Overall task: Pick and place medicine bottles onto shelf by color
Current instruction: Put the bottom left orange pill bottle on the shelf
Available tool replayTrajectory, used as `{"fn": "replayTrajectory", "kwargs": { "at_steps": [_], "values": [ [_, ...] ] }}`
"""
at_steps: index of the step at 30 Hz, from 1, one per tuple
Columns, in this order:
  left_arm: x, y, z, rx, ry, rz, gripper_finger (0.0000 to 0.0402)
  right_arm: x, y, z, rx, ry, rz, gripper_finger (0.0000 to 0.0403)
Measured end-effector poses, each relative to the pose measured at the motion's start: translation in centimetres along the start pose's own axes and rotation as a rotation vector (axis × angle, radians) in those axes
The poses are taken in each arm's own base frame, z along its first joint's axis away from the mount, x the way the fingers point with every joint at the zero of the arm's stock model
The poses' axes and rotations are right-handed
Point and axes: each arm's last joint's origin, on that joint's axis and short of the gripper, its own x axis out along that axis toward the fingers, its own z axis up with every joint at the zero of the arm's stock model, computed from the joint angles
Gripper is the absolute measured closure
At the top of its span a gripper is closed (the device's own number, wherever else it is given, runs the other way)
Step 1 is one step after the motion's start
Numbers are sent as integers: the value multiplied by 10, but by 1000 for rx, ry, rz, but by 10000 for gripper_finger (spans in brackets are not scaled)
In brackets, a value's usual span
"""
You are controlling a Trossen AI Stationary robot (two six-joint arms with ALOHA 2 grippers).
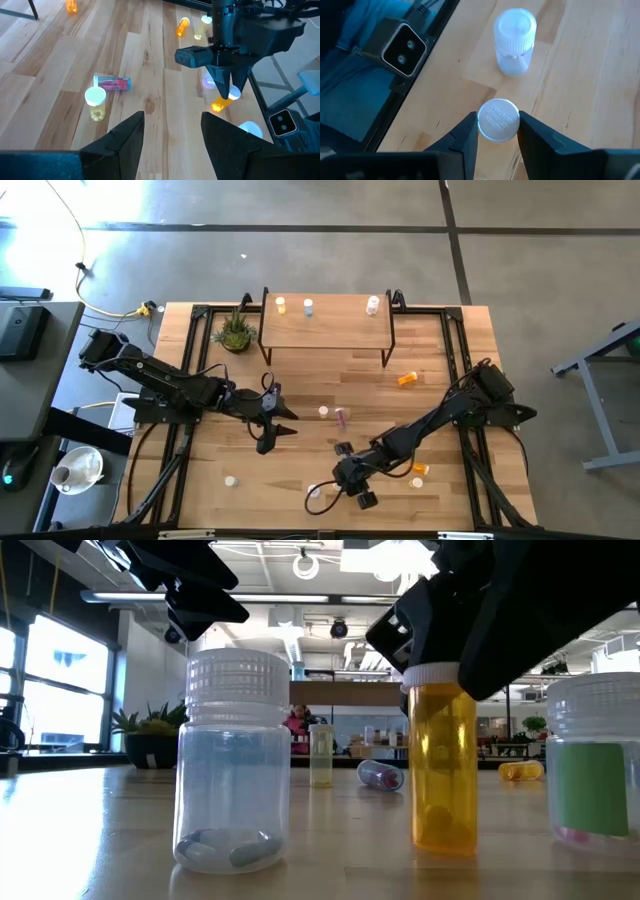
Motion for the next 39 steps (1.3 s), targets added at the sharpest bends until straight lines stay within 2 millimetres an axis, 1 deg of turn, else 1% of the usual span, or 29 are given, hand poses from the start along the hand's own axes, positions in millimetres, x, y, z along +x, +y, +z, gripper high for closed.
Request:
{"fn": "replayTrajectory", "kwargs": {
  "at_steps": [5,8,14,21,26,31,35,39],
  "values": [
    [0,0,0,13,0,0,216,-15,0,10,-46,-49,-3,294],
    [0,0,0,18,0,-1,216,-30,-1,18,-86,-91,-9,294],
    [0,0,0,18,1,-2,216,-72,-9,36,-159,-188,-54,295],
    [0,0,0,18,1,-1,216,-130,-32,49,-169,-277,-237,295],
    [0,0,0,18,0,-1,216,-172,-57,56,-165,-366,-353,295],
    [0,0,0,18,0,0,216,-215,-91,57,-119,-443,-581,295],
    [0,0,0,18,-1,0,216,-247,-121,54,-50,-508,-736,295],
    [0,0,0,18,-1,0,216,-272,-151,47,20,-547,-861,295]
  ]
}}
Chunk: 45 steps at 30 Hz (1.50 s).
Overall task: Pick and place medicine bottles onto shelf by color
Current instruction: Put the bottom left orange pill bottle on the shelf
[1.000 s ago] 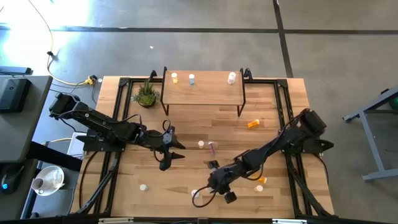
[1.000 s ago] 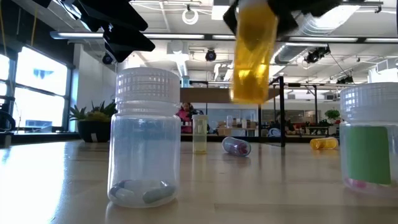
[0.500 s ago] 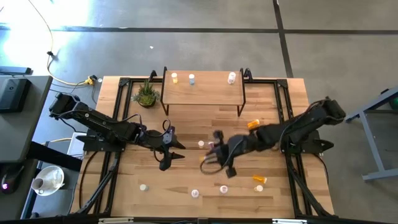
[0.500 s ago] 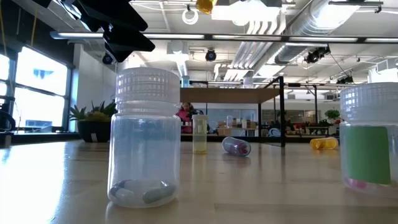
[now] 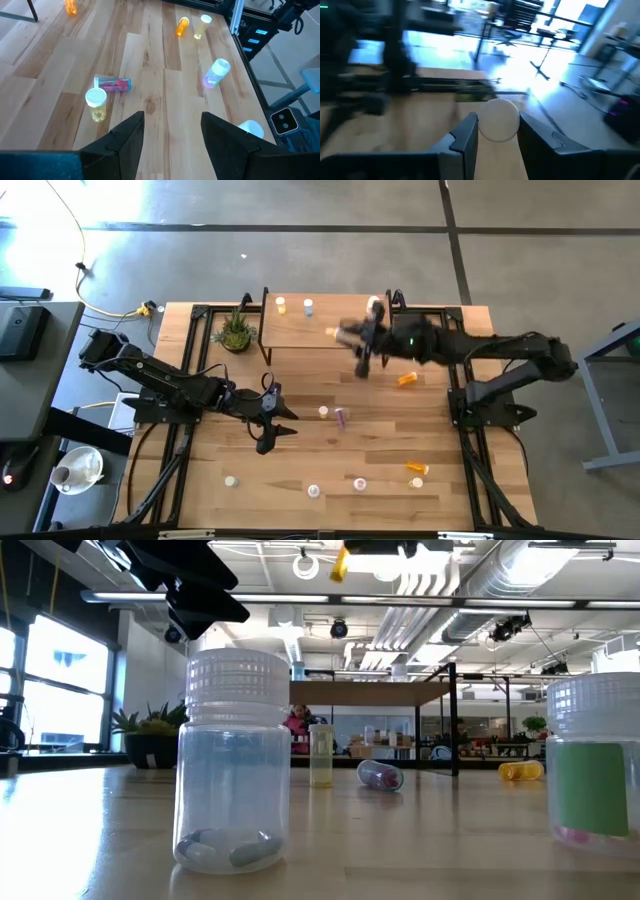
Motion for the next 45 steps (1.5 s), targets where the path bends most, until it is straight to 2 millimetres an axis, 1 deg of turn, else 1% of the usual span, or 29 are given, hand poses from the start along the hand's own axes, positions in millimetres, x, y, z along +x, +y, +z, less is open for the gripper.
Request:
{"fn": "replayTrajectory", "kwargs": {
  "at_steps": [5,10,14,17,20,24,27,30,36,41,45],
  "values": [
    [0,1,0,0,-7,21,216,7,-43,-8,59,17,-146,295],
    [0,1,0,0,-8,22,216,8,-77,-18,176,31,-231,295],
    [0,1,0,0,-8,23,216,6,-96,-24,250,28,-253,295],
    [0,1,0,0,-9,24,216,5,-106,-26,289,30,-281,295],
    [0,1,0,0,-9,25,216,0,-116,-18,322,43,-300,295],
    [0,1,0,-1,-10,24,216,-4,-126,-2,334,71,-311,295],
    [0,1,0,-2,-11,24,216,0,-131,7,372,101,-310,295],
    [0,1,1,-2,-11,24,216,11,-135,11,391,157,-307,295],
    [0,1,0,-2,-9,24,216,45,-136,-2,417,328,-259,295],
    [0,1,0,0,-9,24,216,72,-134,-24,423,418,-232,295],
    [0,1,0,0,-8,24,216,86,-132,-38,447,464,-198,295]
  ]
}}
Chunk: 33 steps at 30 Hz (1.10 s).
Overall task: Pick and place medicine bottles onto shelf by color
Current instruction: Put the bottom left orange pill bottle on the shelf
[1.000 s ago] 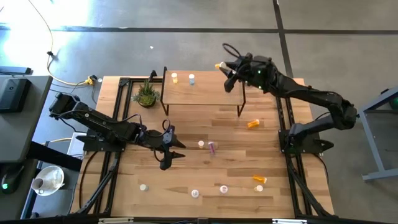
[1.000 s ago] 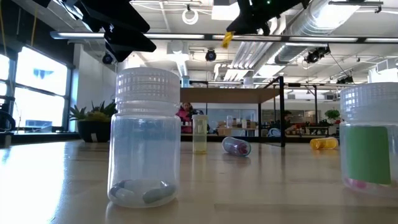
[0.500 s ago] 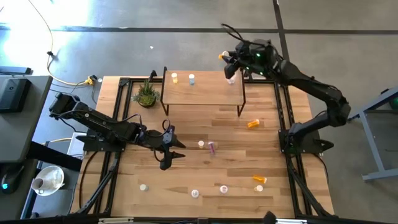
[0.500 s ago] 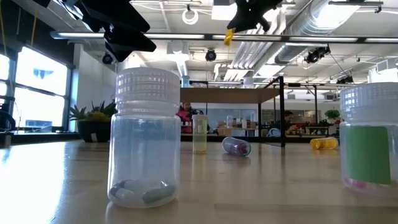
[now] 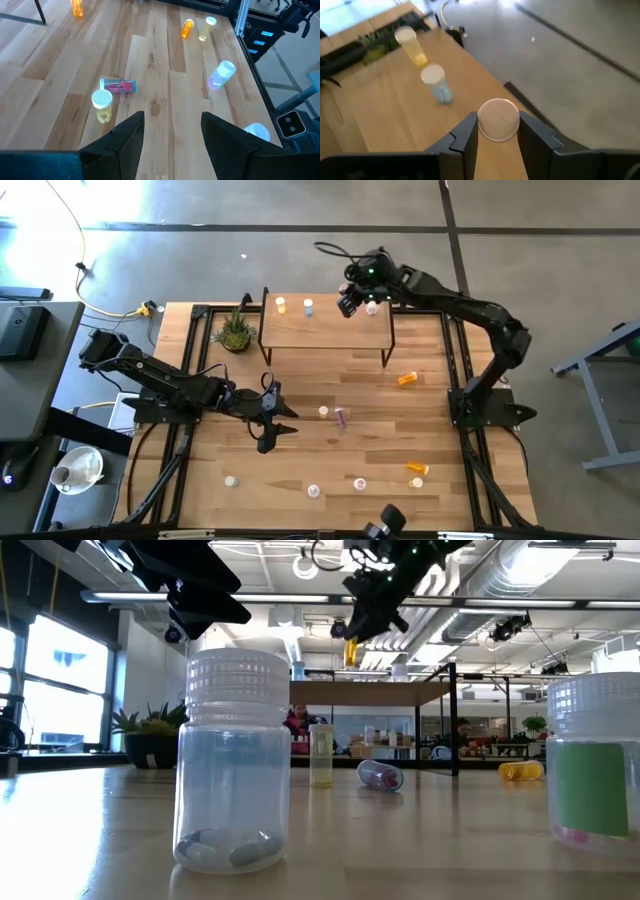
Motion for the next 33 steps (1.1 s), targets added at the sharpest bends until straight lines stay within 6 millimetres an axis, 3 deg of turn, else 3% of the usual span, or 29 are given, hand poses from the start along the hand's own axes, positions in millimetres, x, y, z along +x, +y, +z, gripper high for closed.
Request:
{"fn": "replayTrajectory", "kwargs": {
  "at_steps": [10,33],
  "values": [
    [0,0,0,0,1,0,216,30,4,-16,-17,114,12,295],
    [0,0,0,0,1,-1,216,32,8,-23,-37,179,21,284]
  ]
}}
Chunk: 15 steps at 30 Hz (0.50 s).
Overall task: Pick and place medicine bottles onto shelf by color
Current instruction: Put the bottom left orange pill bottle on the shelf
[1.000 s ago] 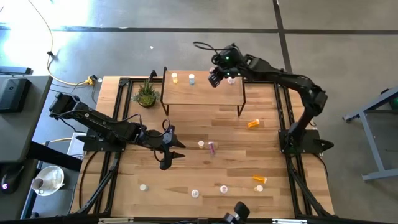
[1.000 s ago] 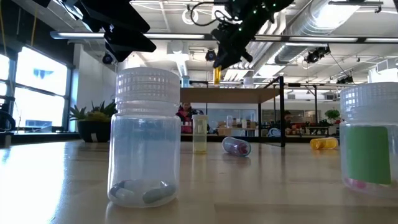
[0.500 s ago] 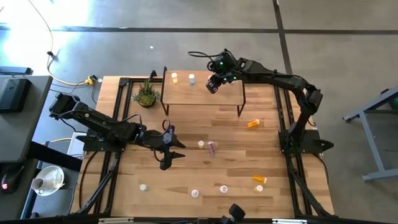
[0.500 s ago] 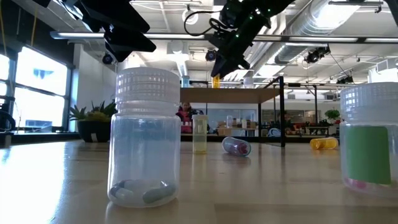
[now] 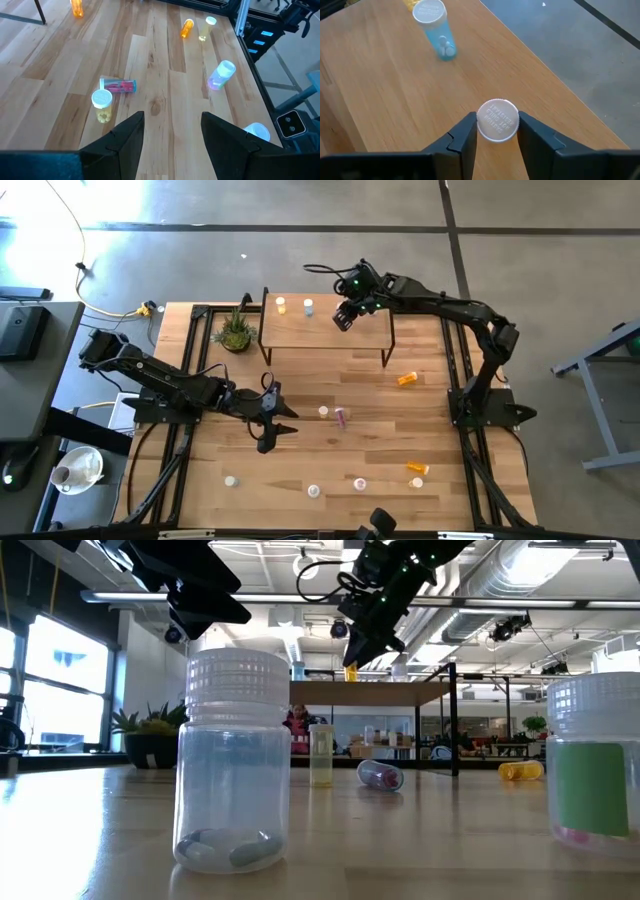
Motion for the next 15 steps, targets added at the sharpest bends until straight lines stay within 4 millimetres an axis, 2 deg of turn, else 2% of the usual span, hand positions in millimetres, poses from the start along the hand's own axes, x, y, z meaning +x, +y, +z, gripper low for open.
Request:
{"fn": "replayTrajectory", "kwargs": {
  "at_steps": [15],
  "values": [
    [0,0,0,0,0,0,216,0,0,0,0,0,0,268]
  ]
}}
